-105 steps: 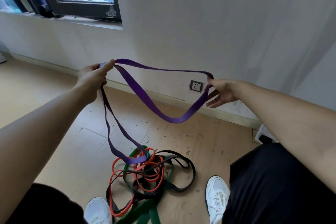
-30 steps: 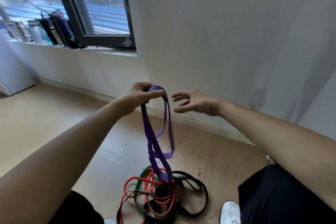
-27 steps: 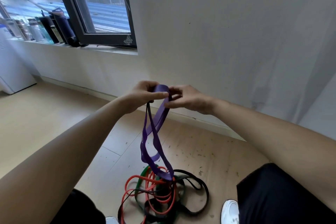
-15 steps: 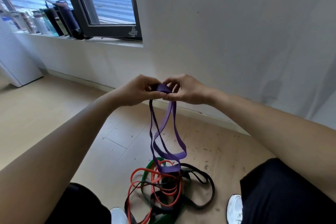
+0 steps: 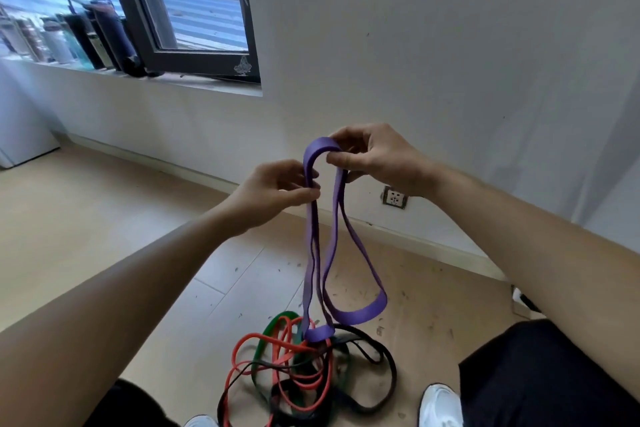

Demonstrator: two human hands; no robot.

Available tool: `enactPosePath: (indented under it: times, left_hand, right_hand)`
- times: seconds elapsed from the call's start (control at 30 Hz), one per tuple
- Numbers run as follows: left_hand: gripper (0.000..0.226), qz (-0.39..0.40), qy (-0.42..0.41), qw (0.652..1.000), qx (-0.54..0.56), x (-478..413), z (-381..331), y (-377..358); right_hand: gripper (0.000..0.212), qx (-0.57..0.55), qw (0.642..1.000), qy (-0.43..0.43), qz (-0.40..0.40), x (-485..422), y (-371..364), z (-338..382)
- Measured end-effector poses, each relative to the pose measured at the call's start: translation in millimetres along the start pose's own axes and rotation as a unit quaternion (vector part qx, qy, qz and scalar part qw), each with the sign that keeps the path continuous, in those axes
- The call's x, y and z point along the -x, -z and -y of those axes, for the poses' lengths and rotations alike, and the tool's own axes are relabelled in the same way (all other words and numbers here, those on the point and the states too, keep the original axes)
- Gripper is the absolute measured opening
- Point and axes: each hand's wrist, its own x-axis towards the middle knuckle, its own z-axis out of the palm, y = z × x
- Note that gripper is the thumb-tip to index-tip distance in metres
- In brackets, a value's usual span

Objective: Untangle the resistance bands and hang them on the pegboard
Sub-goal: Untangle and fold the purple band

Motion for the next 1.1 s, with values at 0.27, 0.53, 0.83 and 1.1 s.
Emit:
enactPosePath:
  times: [0.27, 0.53, 0.83, 1.1]
  left_hand:
    - [0.03, 0.025, -0.013, 0.999, 0.025, -6, -4, -14]
    - [0.03, 0.009, -0.006, 0.999, 0.043, -11, -10, -16]
    - [0.069, 0.024, 0.009, 0.992, 0.121, -11, -10, -46]
    - [0.028, -0.065, 0.017, 0.992, 0.11, -19, -9, -77]
  right_hand:
    - [0.043, 0.076, 0.997, 0.012, 0.007, 10, 5, 7]
    - [0.031, 0.156, 0.987, 0.02, 0.021, 10, 6, 4]
    - [0.033, -0.031, 0.996, 0.063, -0.054, 11, 16, 19]
    - [0.029, -0.137, 0.982, 0.069, -0.109, 16, 36, 22]
